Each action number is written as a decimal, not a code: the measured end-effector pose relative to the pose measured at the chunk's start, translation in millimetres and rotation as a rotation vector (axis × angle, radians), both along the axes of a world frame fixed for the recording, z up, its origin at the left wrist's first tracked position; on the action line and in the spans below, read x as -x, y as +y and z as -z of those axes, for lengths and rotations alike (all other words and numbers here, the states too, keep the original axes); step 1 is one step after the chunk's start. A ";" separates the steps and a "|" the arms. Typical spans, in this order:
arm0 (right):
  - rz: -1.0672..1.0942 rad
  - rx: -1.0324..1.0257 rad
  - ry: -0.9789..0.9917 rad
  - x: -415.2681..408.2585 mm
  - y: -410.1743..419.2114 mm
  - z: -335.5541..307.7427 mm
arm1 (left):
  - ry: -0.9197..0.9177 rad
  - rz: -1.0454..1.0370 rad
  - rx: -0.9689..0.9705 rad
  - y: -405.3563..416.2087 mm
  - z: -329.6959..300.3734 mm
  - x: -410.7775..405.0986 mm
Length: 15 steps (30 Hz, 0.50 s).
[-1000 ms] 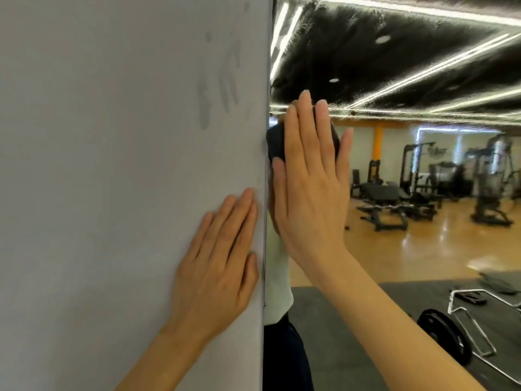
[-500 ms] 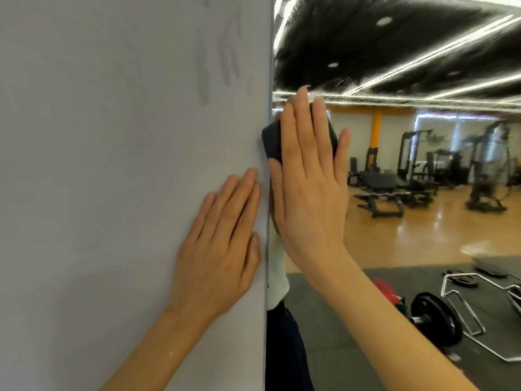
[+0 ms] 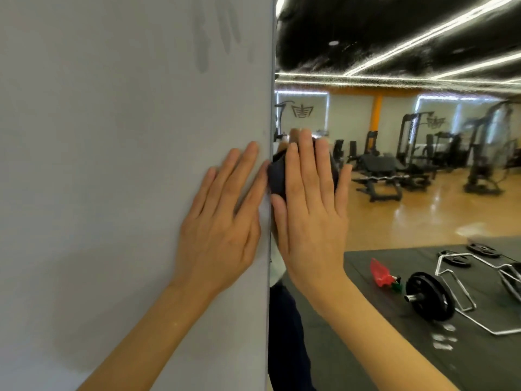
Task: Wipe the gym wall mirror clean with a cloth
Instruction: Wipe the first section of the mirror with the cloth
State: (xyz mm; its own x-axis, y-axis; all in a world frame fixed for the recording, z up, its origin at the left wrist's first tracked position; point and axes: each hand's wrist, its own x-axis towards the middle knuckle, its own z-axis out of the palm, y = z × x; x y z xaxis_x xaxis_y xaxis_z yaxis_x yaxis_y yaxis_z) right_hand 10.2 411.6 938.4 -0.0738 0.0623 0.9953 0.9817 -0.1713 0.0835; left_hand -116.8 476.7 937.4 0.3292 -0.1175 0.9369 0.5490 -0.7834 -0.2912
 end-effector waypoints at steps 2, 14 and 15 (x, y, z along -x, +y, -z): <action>0.047 0.110 -0.054 -3.8 -8.6 61.1 | 0.002 0.009 0.014 -1.4 -1.1 0.2; -0.033 0.046 -0.016 -8.5 -12.3 4.8 | -0.023 0.084 0.098 -9.7 46.0 -6.5; -0.006 0.052 0.005 -24.3 -19.7 10.8 | -0.005 0.052 0.068 -7.3 47.4 -7.0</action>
State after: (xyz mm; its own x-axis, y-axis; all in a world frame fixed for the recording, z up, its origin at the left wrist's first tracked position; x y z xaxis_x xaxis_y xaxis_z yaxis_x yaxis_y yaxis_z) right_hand 34.5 391.9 927.7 -0.0696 0.1130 0.9912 0.9831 -0.1610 0.0874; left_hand -109.8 469.4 889.9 0.3192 -0.0704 0.9451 0.5084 -0.8288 -0.2335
